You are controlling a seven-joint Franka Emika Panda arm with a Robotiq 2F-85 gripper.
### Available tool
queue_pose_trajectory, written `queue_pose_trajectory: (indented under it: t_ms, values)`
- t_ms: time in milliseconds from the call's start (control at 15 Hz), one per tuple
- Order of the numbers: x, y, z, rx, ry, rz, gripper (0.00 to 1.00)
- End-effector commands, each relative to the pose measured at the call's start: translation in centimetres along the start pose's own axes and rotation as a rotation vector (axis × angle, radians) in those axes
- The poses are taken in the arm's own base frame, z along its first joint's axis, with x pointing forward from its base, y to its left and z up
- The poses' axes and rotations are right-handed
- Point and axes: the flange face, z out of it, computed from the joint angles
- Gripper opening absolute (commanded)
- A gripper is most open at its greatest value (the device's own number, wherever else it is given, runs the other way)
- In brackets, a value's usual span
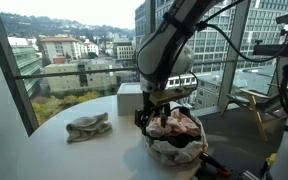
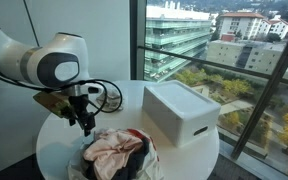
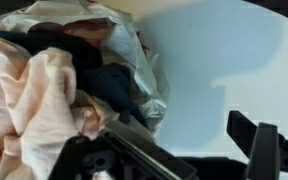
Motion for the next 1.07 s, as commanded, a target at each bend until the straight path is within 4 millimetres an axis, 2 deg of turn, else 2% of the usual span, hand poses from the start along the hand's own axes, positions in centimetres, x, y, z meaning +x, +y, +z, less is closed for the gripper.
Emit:
queue_pose_trajectory:
  t_ms: [0,600,933,1000]
  values:
    - [-0.6,-1.1,1.5,0.015,-0.042,0.018,1.0]
    - [-1.1,0.4,6.4,0.013,-0.158,0.076,1.0]
    - [-1.0,1.3,7.6,0.028,-0.128,0.042,1.0]
    - [-0.8,1.3,7.7,0.034,-0.091,0.018,0.75]
